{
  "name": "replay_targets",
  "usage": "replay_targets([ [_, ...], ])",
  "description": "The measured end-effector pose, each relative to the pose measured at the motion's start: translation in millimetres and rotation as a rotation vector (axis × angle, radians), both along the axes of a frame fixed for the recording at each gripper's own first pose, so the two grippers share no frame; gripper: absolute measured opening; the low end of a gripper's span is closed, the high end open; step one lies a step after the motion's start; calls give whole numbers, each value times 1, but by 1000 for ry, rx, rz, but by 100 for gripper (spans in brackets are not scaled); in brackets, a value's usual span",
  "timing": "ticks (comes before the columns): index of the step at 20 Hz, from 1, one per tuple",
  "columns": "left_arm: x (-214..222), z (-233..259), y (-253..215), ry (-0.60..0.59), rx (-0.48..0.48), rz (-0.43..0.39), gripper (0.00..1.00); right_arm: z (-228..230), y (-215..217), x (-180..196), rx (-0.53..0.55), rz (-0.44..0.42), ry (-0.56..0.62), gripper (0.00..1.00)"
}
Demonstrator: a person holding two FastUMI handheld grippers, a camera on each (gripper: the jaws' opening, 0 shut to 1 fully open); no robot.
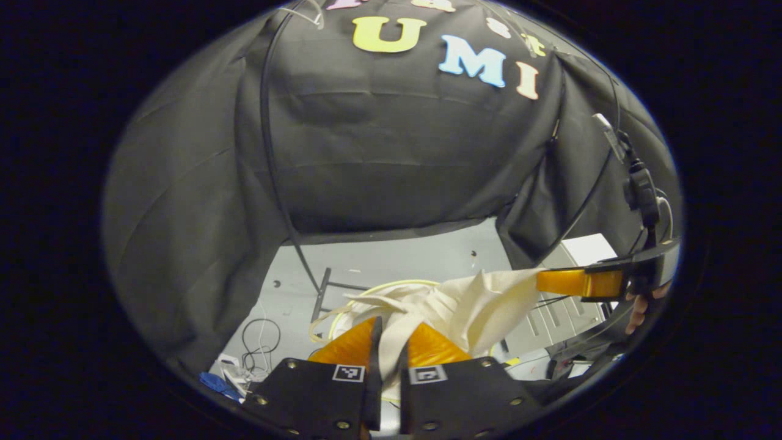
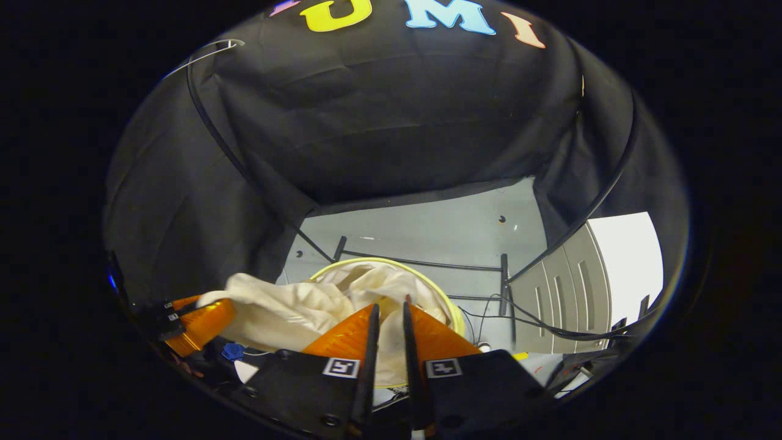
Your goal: Grasp the clothes on the hanger with both hands and then place them into the laundry hamper below.
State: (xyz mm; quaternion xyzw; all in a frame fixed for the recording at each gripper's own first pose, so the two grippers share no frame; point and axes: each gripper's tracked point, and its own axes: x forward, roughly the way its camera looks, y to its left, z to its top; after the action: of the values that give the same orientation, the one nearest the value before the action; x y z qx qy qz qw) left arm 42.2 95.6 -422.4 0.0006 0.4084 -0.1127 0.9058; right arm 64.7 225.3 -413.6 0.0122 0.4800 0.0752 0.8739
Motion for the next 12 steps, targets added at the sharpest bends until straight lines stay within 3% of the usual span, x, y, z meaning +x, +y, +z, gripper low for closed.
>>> replay_targets([
  [4,-8,11,16,-9,31,42,98,19,-6,-14,30,5,-3,99],
  [8,-18,45,18,-45,71,59,98,64,-30,-8,28,45,-96,98],
  [12,-40,115,7,-149,136,111,98,115,-72,-1,12,71,-226,99],
])
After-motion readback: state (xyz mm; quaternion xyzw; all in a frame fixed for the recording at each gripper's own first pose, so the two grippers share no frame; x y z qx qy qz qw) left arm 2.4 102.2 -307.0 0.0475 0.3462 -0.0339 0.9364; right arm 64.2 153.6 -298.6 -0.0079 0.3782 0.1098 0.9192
